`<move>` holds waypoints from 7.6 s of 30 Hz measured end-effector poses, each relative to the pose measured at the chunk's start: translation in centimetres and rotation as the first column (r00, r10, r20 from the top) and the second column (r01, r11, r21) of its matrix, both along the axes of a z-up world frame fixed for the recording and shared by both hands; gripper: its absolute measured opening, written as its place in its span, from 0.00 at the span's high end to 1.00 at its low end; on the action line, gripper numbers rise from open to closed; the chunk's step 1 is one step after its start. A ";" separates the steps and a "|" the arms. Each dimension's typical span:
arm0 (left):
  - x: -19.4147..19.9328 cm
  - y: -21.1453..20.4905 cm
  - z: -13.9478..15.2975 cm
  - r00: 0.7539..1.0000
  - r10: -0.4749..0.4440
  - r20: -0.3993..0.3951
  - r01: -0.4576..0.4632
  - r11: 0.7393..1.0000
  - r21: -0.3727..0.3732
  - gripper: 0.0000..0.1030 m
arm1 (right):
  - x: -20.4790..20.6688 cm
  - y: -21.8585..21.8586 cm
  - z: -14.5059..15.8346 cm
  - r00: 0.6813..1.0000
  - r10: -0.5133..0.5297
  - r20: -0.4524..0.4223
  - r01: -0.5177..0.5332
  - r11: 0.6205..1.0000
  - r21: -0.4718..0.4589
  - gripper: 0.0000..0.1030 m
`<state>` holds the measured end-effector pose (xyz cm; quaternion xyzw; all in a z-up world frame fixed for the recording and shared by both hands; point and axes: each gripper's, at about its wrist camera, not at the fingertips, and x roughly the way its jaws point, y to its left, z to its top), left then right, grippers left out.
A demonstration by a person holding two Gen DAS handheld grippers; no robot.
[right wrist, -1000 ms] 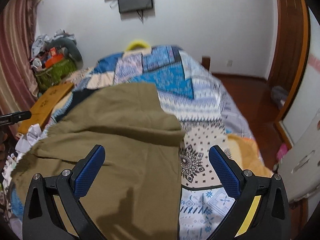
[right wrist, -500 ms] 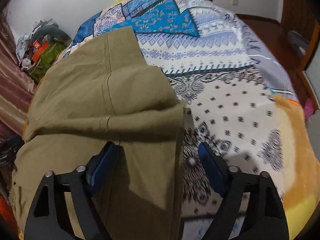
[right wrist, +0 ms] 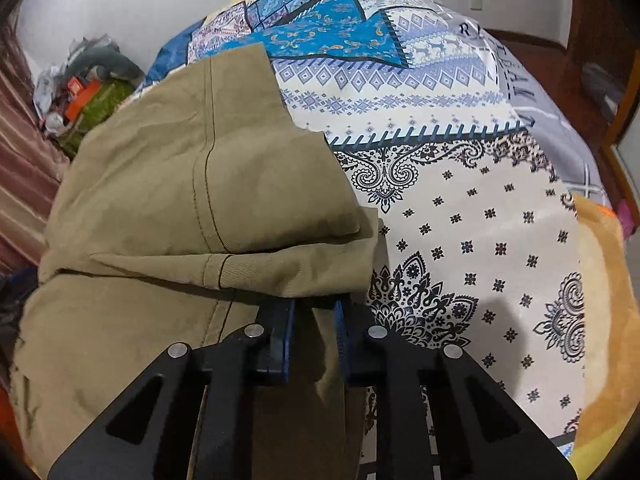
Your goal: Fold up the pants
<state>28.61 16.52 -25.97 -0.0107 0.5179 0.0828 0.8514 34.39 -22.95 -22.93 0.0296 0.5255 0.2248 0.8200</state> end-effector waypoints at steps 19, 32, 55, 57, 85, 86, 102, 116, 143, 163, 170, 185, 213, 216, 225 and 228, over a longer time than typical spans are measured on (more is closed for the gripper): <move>0.1 -2.4 -0.3 0.997 -0.065 -0.037 0.060 0.991 -0.117 0.00 | -1.0 0.9 0.5 1.000 0.015 0.020 -0.013 0.994 -0.107 0.87; 0.9 -2.5 3.4 0.997 -0.059 0.042 0.061 0.998 -0.029 0.01 | -2.5 -0.2 4.6 0.984 0.074 0.161 -0.058 0.993 -0.104 0.71; 5.1 0.4 -1.6 0.999 0.032 0.029 -0.029 0.994 -0.101 0.03 | 4.0 3.2 0.0 0.992 0.119 0.046 -0.115 0.990 -0.080 0.79; 5.0 -0.5 -1.3 0.999 0.020 0.050 -0.019 1.000 -0.012 0.03 | 3.7 3.7 -0.1 0.988 0.142 0.066 -0.133 0.983 -0.122 0.80; 8.9 7.3 0.6 0.981 0.183 0.060 -0.173 0.974 -0.145 0.00 | 6.9 6.4 10.3 0.949 0.023 0.316 0.003 0.997 -0.083 0.20; 9.7 7.3 -0.1 0.982 0.182 0.045 -0.173 0.972 -0.162 0.00 | 7.7 6.9 10.0 0.950 0.027 0.310 -0.001 0.996 -0.084 0.20; 14.3 6.2 -6.8 0.998 0.017 -0.053 -0.032 0.955 -0.295 0.08 | 17.8 13.9 2.9 0.981 0.110 0.161 -0.099 0.992 -0.078 0.37; 13.4 3.6 -1.6 0.999 -0.036 0.001 0.036 0.988 -0.147 0.57 | 12.9 15.0 7.1 0.926 0.122 0.357 -0.097 0.991 -0.088 0.90; -1.0 -3.6 13.2 0.941 -0.143 0.307 0.161 0.986 -0.032 0.57 | -5.0 2.4 18.9 0.864 0.013 0.503 -0.034 0.999 0.032 0.90; -11.0 -4.6 6.1 0.978 -0.082 0.191 0.099 0.992 -0.080 0.57 | -16.7 -1.7 6.7 0.966 -0.103 0.237 0.105 0.994 0.003 0.84; -12.7 -5.2 8.4 0.970 -0.103 0.221 0.111 0.994 -0.024 0.48 | -19.2 -3.0 9.1 0.943 -0.105 0.316 0.129 0.990 -0.055 0.83; -9.0 -12.5 6.4 0.921 -0.375 0.101 0.350 0.915 0.203 0.06 | -18.3 5.2 11.1 0.918 0.117 0.378 -0.098 0.993 -0.070 0.31; -8.2 -15.2 7.4 0.860 -0.489 0.147 0.461 0.867 0.189 0.83 | -18.2 13.5 8.4 0.851 0.381 0.362 -0.341 0.924 -0.171 0.89; -9.0 -14.8 7.3 0.865 -0.479 0.153 0.456 0.875 0.163 0.83 | -18.9 13.6 8.8 0.844 0.393 0.364 -0.355 0.919 -0.169 0.90; -11.0 -12.3 5.0 0.923 -0.359 0.137 0.365 0.931 -0.021 0.77 | -19.6 12.3 7.6 0.906 0.335 0.257 -0.326 0.942 -0.079 0.65; -11.7 -11.3 6.4 0.938 -0.307 0.157 0.323 0.943 -0.082 0.76 | -20.3 11.7 8.6 0.905 0.327 0.273 -0.323 0.945 -0.061 0.58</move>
